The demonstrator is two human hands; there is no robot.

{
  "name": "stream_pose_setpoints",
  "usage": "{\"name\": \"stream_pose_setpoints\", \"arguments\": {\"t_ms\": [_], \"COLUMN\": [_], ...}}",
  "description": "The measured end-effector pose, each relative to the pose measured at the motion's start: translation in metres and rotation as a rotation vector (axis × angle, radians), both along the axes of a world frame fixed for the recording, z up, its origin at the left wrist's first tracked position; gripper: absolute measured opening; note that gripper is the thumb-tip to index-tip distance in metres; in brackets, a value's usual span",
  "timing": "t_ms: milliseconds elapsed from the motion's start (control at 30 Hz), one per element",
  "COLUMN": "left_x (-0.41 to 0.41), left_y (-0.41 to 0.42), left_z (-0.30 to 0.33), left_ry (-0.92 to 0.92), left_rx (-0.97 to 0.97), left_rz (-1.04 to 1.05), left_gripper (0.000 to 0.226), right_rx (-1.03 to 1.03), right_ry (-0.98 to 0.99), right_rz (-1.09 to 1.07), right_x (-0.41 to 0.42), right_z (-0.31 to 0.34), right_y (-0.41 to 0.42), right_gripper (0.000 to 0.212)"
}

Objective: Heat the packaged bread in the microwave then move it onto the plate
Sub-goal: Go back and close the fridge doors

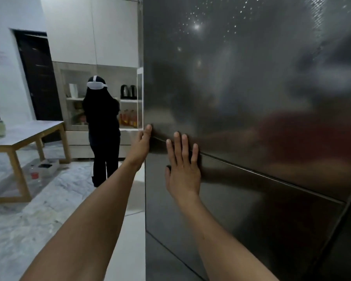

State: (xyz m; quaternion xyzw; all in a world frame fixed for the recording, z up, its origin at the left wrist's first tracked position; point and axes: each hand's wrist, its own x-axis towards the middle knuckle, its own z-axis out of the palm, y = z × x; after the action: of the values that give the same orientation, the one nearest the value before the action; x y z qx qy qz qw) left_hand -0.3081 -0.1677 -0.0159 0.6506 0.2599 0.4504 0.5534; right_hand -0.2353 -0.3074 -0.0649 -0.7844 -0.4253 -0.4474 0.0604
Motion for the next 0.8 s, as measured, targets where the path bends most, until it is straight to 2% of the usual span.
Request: {"name": "stream_pose_setpoints", "arguments": {"t_ms": [133, 267, 500, 667, 800], "left_x": [0.043, 0.083, 0.165, 0.215, 0.249], "left_y": [0.025, 0.035, 0.064, 0.067, 0.07], "left_z": [-0.004, -0.001, -0.005, -0.001, -0.002], "left_ry": [0.023, 0.022, 0.038, 0.033, 0.019], "left_rx": [0.007, 0.0, 0.004, 0.035, 0.055], "left_rz": [-0.063, -0.172, -0.378, -0.475, -0.54], "left_gripper": [0.075, 0.051, 0.07, 0.057, 0.055], "right_rx": [-0.012, -0.015, -0.013, -0.013, 0.003], "right_ry": [0.014, 0.013, 0.031, 0.039, 0.039], "right_rz": [-0.109, -0.228, -0.447, -0.59, -0.639], "right_x": [0.024, 0.05, 0.1, 0.13, 0.15], "right_z": [0.002, 0.003, 0.0, 0.002, 0.003], "right_y": [0.016, 0.032, 0.051, 0.061, 0.064], "right_gripper": [0.091, 0.093, 0.09, 0.089, 0.089]}}
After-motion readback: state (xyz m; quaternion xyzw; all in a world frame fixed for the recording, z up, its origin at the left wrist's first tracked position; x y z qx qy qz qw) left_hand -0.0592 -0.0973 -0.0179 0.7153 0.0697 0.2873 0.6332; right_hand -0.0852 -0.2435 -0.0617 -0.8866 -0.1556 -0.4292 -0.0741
